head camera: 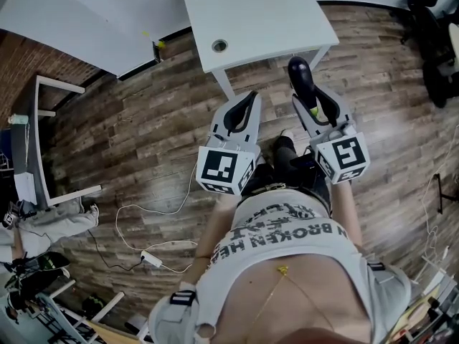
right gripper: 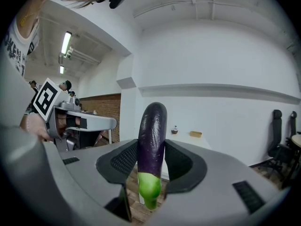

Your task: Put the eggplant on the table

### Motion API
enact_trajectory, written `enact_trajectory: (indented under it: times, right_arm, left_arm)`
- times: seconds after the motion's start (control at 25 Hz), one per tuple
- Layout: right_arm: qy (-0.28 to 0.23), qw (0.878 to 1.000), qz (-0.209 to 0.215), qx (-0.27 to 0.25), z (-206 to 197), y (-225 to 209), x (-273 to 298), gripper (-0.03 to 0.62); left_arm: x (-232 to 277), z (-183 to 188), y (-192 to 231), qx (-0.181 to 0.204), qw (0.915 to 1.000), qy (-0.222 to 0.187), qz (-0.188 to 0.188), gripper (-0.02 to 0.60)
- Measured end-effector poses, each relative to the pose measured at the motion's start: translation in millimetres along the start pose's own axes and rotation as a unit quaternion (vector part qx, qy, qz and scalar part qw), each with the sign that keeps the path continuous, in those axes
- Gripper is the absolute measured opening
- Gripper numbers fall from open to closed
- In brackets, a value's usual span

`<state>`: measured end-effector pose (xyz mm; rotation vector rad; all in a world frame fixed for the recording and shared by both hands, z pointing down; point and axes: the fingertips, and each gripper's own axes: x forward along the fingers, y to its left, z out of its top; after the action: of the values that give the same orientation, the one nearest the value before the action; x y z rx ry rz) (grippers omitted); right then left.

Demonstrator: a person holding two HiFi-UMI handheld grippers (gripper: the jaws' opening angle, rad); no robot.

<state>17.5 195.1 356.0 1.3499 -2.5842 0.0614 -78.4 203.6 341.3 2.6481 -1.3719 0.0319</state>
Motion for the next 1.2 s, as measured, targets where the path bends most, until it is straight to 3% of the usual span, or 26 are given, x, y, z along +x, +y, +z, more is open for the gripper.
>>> enact_trajectory:
  times: [0.68, 1.2]
  right_arm:
    - [-0.004, 0.999, 0.033, -0.003, 17, -61, 82, 0.175]
    - [-0.007, 0.998, 0.065, 0.004, 20, -119, 121, 0.175]
  left_arm:
    - [81, 18, 53, -0.003, 0.9992, -0.003, 0.039, 0.006]
    - [144, 31, 62, 0.002, 0.998, 0.003, 0.064, 0.006]
